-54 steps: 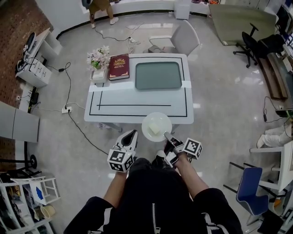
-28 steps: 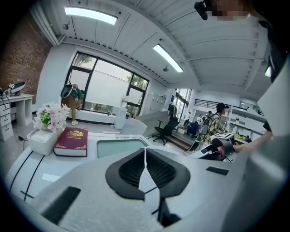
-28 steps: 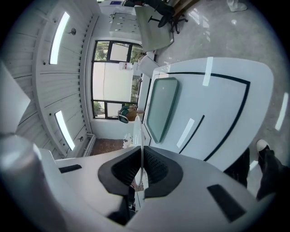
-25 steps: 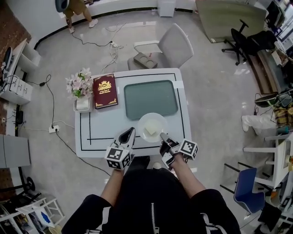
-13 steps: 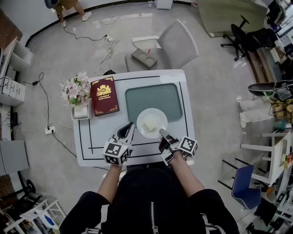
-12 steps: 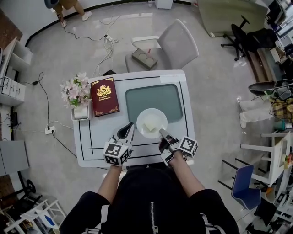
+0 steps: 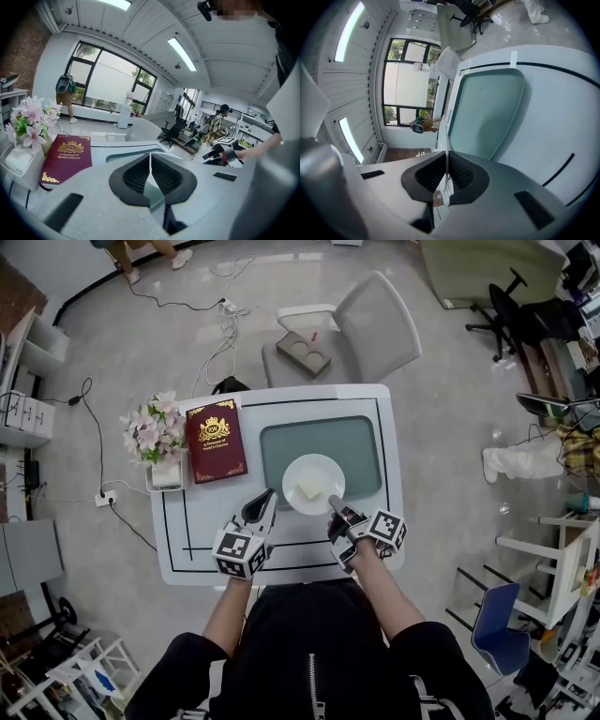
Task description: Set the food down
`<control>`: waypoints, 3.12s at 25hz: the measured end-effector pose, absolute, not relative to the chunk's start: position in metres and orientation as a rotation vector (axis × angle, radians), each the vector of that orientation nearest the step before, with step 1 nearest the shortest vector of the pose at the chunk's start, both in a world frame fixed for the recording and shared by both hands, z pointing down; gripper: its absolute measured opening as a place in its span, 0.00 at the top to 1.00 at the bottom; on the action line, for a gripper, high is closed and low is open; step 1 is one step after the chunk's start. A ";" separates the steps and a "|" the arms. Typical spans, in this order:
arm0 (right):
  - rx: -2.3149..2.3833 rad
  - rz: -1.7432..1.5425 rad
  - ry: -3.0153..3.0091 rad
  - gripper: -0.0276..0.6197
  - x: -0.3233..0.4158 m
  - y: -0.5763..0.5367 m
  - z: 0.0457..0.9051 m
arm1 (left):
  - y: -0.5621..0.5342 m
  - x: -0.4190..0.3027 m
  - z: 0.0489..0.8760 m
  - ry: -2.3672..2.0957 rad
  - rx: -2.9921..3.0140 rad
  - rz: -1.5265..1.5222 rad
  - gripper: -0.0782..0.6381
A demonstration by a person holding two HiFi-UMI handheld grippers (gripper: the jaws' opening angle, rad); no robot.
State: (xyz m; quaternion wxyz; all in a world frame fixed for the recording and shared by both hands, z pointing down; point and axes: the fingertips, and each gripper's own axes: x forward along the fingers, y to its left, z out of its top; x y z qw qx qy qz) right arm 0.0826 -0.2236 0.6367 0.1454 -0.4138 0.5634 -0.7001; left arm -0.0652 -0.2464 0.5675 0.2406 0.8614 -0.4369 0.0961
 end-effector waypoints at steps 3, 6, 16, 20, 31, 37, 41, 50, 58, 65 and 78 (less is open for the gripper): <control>-1.205 -2.039 1.617 0.93 0.089 -0.233 0.646 | -0.254 -0.060 0.567 -1.195 2.347 0.271 0.87; -1.223 -2.054 1.609 0.93 0.094 -0.246 0.660 | -0.263 -0.056 0.570 -1.193 2.345 0.277 0.87; -1.300 -2.087 1.585 0.93 0.109 -0.273 0.697 | -0.272 -0.057 0.584 -1.200 2.301 0.296 0.87; -1.328 -2.101 1.586 0.93 0.110 -0.275 0.706 | -0.271 -0.060 0.588 -1.202 2.291 0.304 0.87; -1.401 -2.117 1.559 0.93 0.110 -0.277 0.718 | -0.268 -0.071 0.591 -1.212 2.266 0.302 0.87; -1.506 -2.105 1.613 0.93 0.109 -0.286 0.724 | -0.266 -0.072 0.592 -1.209 2.265 0.299 0.87; -1.594 -2.089 1.712 0.93 0.109 -0.290 0.725 | -0.265 -0.075 0.593 -1.209 2.265 0.296 0.87; -1.691 -2.000 1.923 0.73 0.107 -0.298 0.718 | -0.263 -0.074 0.591 -1.202 2.271 0.291 0.87; -1.770 -1.819 2.157 0.51 0.103 -0.307 0.709 | -0.261 -0.074 0.592 -1.195 2.274 0.289 0.87; -1.891 -1.592 2.407 0.50 0.105 -0.310 0.698 | -0.259 -0.071 0.590 -1.186 2.285 0.287 0.87; -1.723 -1.290 2.705 0.51 0.075 -0.297 0.631 | -0.251 -0.054 0.579 -1.163 2.329 0.275 0.87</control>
